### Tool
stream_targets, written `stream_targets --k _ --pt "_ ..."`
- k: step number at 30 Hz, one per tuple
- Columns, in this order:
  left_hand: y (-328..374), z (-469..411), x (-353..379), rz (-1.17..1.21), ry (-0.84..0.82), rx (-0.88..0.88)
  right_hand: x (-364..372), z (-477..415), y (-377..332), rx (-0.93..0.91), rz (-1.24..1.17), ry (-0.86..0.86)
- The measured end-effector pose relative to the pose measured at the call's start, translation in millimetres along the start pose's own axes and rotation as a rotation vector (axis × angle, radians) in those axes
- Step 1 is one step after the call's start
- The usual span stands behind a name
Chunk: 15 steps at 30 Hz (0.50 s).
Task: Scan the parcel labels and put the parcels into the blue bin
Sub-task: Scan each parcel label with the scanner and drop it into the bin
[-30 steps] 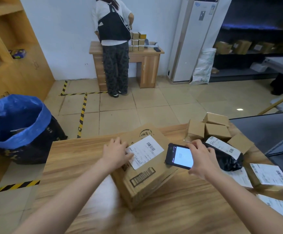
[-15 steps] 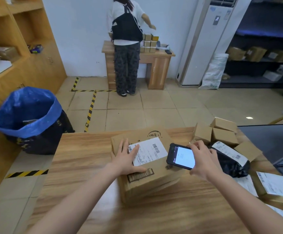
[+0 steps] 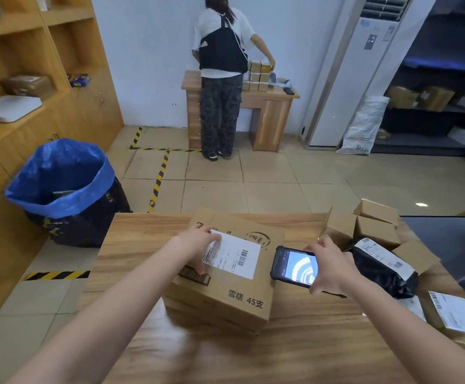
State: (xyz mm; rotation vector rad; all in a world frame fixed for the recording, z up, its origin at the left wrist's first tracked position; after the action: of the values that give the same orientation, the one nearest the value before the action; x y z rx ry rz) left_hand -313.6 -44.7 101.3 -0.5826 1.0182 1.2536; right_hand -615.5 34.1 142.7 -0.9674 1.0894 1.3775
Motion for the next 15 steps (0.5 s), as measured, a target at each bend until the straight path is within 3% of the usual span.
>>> stream_targets --k 15 --pt "-11 7 8 0.119 0.05 -0.06 -23 12 -4 -0.034 0.083 -0.096"
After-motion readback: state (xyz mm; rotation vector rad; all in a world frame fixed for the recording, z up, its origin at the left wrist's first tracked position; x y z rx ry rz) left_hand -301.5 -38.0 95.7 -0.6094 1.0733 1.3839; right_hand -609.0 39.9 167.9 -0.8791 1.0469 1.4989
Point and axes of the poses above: each hand's wrist, its own z-axis away from the middle knuckle, its own x-axis out of the palm, y = z × x, the point moved 1 cm from there along -z, towards the middle knuckle, and after that the axes turned 8 degrees about z, right-handed, at the moved point
